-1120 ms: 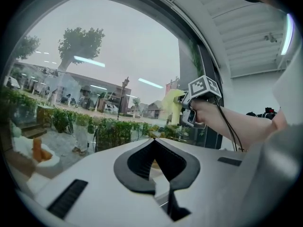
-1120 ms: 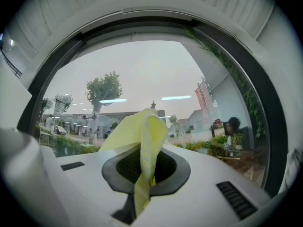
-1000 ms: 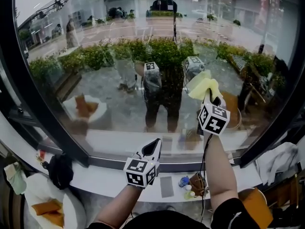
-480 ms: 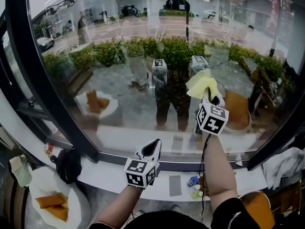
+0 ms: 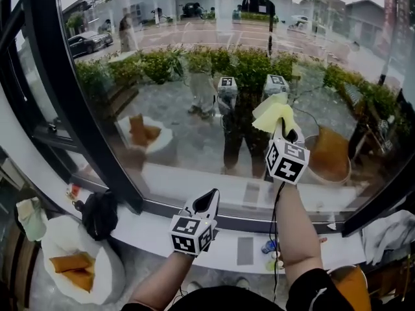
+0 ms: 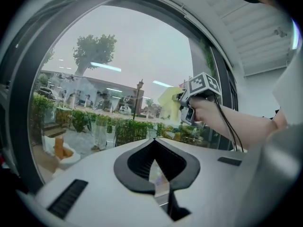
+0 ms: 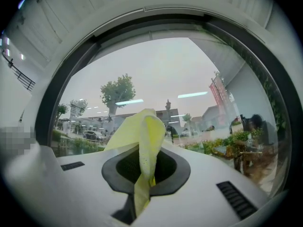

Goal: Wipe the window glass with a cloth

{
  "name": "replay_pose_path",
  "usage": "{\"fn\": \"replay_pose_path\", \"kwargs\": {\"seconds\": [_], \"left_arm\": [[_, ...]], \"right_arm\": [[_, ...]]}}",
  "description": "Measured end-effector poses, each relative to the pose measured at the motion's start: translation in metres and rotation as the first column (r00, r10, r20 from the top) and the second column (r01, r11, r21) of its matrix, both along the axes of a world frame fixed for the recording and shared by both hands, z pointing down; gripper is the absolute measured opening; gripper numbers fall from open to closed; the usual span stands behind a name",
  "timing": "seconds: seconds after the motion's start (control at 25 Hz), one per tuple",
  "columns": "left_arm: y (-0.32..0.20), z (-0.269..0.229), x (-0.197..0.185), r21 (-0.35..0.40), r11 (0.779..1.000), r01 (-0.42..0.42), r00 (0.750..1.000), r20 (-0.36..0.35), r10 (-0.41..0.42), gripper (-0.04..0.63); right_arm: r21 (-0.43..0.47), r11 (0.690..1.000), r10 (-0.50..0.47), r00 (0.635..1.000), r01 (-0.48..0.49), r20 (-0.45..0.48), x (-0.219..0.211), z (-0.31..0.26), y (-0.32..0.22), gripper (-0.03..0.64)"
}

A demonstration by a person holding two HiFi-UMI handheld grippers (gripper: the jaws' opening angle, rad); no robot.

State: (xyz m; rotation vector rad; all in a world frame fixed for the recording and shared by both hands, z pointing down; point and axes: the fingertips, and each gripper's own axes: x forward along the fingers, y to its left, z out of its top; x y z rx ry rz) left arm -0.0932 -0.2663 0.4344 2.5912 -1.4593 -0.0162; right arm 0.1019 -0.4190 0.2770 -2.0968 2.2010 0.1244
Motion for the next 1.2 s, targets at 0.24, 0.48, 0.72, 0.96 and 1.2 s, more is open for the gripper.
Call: {"fn": "replay_pose_path", "kwargs": {"seconds": [0.24, 0.48, 0.72, 0.96, 1.2], "left_arm": [[0.0, 0.003, -0.025, -0.007, 0.999, 0.035, 0.999, -0.021, -0.035, 0.006], [-0.002, 0.007, -0.048, -0.011, 0.999, 0.048, 0.998, -0.032, -0.049, 0.006], [-0.006, 0.01, -0.077, -0.012, 0.998, 0.061, 0.997, -0.04, -0.062, 0.006], [-0.011, 0.014, -0.107, -0.011, 0.997, 0.074, 0.997, -0.033, -0.074, 0.006], [-0.016, 0.018, -0.138, -0.017, 0.996, 0.085, 0.996, -0.026, -0.085, 0.006]], "right_arm": [[0.002, 1.0, -0.028, 1.0, 0.028, -0.008, -0.033, 0.001, -0.004, 0.032], [0.004, 0.999, -0.048, 0.999, 0.048, -0.015, -0.066, 0.002, -0.009, 0.032], [0.003, 0.997, -0.075, 0.997, 0.075, -0.022, -0.107, 0.003, -0.014, 0.032], [0.012, 0.995, -0.095, 0.995, 0.095, -0.026, -0.146, 0.004, -0.019, 0.032], [0.023, 0.992, -0.127, 0.991, 0.128, -0.043, -0.193, 0.006, -0.024, 0.032]]}}
